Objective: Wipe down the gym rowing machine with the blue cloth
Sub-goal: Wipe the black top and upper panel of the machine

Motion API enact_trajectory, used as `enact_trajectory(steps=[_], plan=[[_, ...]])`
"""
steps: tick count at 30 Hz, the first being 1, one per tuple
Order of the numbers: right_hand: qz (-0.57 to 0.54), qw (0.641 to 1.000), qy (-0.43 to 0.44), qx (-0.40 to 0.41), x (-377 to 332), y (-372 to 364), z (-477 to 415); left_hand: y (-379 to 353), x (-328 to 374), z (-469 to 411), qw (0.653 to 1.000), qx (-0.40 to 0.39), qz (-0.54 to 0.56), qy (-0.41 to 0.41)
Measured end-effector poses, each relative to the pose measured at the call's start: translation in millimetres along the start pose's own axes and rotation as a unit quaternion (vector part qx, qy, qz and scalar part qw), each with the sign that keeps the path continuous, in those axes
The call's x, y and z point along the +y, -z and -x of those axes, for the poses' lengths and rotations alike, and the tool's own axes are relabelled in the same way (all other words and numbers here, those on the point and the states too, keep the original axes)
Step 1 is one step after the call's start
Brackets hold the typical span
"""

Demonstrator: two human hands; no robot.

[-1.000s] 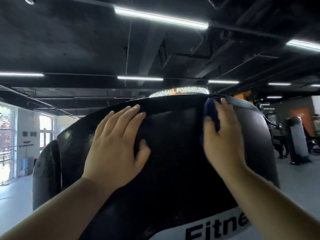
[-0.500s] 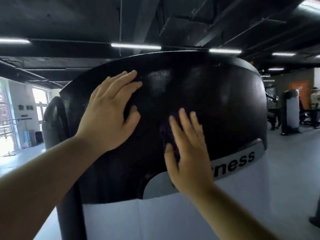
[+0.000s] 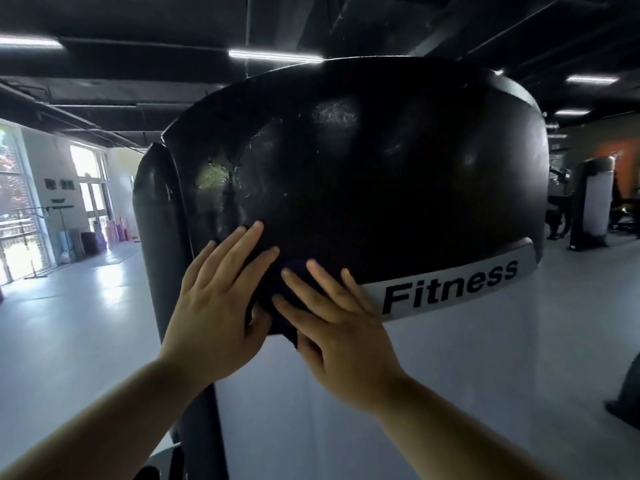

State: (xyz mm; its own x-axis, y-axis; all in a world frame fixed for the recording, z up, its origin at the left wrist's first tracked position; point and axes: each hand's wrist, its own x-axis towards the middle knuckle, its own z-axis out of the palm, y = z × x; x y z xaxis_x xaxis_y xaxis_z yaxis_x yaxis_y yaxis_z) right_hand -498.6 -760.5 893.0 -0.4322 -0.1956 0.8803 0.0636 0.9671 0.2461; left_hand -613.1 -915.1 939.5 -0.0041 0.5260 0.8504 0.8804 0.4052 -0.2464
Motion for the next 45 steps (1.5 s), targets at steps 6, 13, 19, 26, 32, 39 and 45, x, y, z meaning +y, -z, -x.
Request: enact_trajectory(steps=[6,13,19,26,32,39,45], plan=[[-0.061,0.976,-0.188,0.092,78.0,26.7,39.3,-0.9,2.8,-3.5,1.000,0.022,0.019,0.008],[-0.086,0.981,-0.166,0.050,44.6,17.2,22.1,-17.3,35.7,-32.3,0.998,0.046,0.036,-0.033],[-0.089,0.961,-0.243,0.095,114.5,49.0,10.3,-26.3,54.1,-51.7,0.995,0.043,0.025,-0.086],[-0.436,0.872,-0.214,0.059,82.8,68.7,-47.8,-41.9,89.2,-87.6,0.985,0.140,0.068,-0.073],[-0.402,0.886,-0.168,0.157,96.6,85.5,-57.0,-40.5,89.5,-86.2,0.978,0.173,-0.077,-0.087],[-0.143,0.987,-0.019,0.075,135.4,93.1,-123.4,17.2,13.9,-86.1,0.952,0.223,-0.049,0.203],[-0.140,0.985,0.059,0.080,134.1,78.1,-133.7,1.8,51.2,-95.0,0.835,0.321,0.140,0.424]])
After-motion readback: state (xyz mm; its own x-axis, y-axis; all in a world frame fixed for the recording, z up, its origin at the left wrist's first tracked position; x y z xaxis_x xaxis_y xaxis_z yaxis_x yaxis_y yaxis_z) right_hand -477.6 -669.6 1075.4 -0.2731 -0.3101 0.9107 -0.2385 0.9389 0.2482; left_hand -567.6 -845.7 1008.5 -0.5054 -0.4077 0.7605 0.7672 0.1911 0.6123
